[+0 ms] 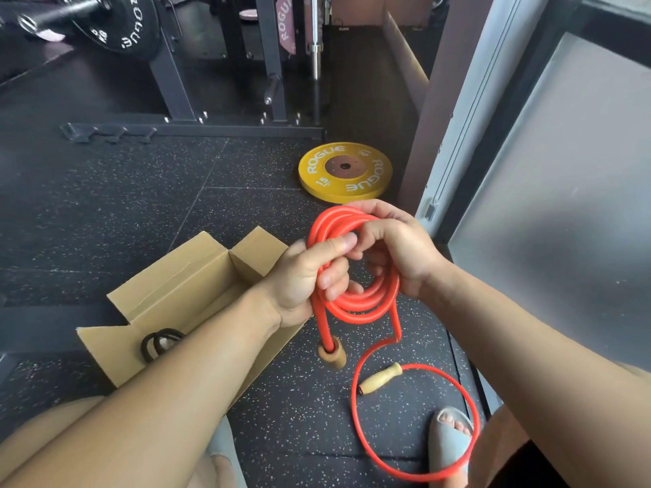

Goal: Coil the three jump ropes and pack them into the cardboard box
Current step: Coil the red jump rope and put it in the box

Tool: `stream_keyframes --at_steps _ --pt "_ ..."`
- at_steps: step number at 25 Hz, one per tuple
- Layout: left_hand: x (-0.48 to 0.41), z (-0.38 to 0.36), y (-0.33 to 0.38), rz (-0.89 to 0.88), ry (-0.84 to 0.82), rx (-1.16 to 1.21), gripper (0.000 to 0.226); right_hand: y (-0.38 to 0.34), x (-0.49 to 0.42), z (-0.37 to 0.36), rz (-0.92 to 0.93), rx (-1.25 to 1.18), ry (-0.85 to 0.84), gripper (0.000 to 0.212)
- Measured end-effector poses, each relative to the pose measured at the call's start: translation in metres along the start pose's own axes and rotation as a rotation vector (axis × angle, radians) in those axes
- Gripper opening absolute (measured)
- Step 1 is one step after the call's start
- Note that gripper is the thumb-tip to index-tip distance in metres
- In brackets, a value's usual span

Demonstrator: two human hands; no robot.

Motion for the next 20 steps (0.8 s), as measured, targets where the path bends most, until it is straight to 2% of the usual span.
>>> stream_keyframes --at_steps 2,4,7,8,12,15,17,20 --pt "-0.001 0.000 0.005 -0.034 0.051 0.055 0.038 -0.001 -0.004 0.002 0.010 -0.004 -0.098 0.049" --pt "-0.002 0.004 0.010 -0.051 0.060 0.069 0.039 0.000 -0.004 0.007 0.087 -0.020 -0.224 0.048" --pt "0.000 0.006 0.014 -0.058 0.070 0.058 0.033 0.006 -0.003 0.016 0.102 -0.122 -0.397 0.067" --pt "0.000 0.007 0.013 -0.064 0.077 0.043 0.032 0.007 -0.004 0.017 0.130 -0.087 -0.375 0.070" --pt "-0.004 0.015 0.011 -0.063 0.058 -0.098 0.030 0.009 0.001 0.007 0.412 0.309 -0.139 0.039" --pt "-0.006 0.023 0.012 -0.058 0.033 -0.188 0.027 0.010 0.002 0.008 0.514 0.390 -0.152 0.032" --pt "-0.006 0.026 0.013 -0.111 0.077 -0.333 0.022 0.007 0.002 0.010 0.525 0.427 -0.156 0.030" --pt "-0.006 0.026 0.013 -0.279 0.263 -0.681 0.042 0.005 0.000 0.010 0.536 0.495 -0.144 0.033"
Point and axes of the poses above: each hand's wrist, its own x-axis away from the middle knuckle, its own z-axis out of the back of the hand, y = z × x, the point moved 1 cm from there along -x, towards the middle knuckle, and after that the axes turned 9 degrees about -x, right-handed, at the moved point
